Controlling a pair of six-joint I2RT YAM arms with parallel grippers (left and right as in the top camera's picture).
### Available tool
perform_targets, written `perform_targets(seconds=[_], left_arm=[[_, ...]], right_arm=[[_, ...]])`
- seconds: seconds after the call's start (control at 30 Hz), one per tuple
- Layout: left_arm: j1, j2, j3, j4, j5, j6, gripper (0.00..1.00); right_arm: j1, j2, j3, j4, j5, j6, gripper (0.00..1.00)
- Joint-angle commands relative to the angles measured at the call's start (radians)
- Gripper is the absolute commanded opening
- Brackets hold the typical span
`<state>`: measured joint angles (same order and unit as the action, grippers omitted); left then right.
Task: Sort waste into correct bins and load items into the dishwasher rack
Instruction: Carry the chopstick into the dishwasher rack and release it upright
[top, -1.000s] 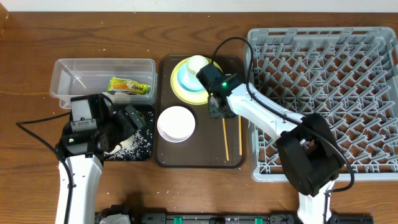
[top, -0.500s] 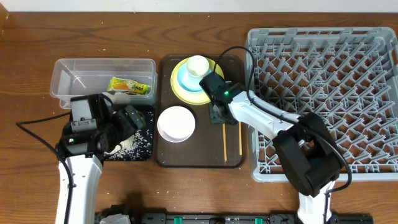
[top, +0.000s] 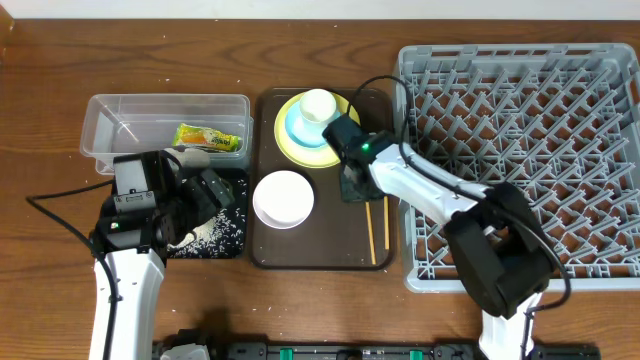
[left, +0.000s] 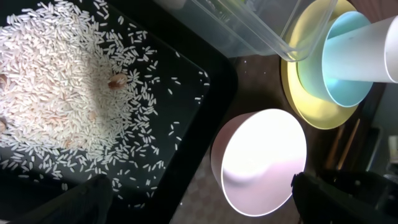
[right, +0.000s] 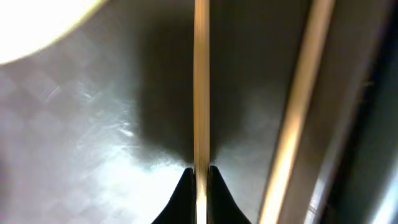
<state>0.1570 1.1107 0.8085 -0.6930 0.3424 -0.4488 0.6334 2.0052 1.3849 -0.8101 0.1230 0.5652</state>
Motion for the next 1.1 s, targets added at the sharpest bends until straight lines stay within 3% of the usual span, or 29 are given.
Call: perform_targets(seconds=[0.0,0.17,0.37,0.83,1.07], left_arm=[[0.004,0.002,0.014,-0.001,0.008,-0.005,0.95],[0.004,0.002,0.014,-0.001,0.008,-0.005,0.95],[0.004,0.002,0.014,-0.001,0.008,-0.005,0.95],[0.003,0.002,0.014,-0.001,0.008,-0.005,0.95],[0.003,0.002,0.014,-0.001,0.008,-0.005,0.95]], right_arm=[[-0.042,-0.126,0.079,-0.012,0.008,-0.024,0.01],[-0.091,-0.249,0.088,-0.012,0.012,-0.045,0.01],[-0.171,-0.334,0.088,-0.017,0.088,-0.187,0.01],[-0.370,-0.328,0.086,-0.047,0.071,-0.321,0.01],[-0.395,-0.305,0.080,-0.065,0.071,-0.386,0.01]])
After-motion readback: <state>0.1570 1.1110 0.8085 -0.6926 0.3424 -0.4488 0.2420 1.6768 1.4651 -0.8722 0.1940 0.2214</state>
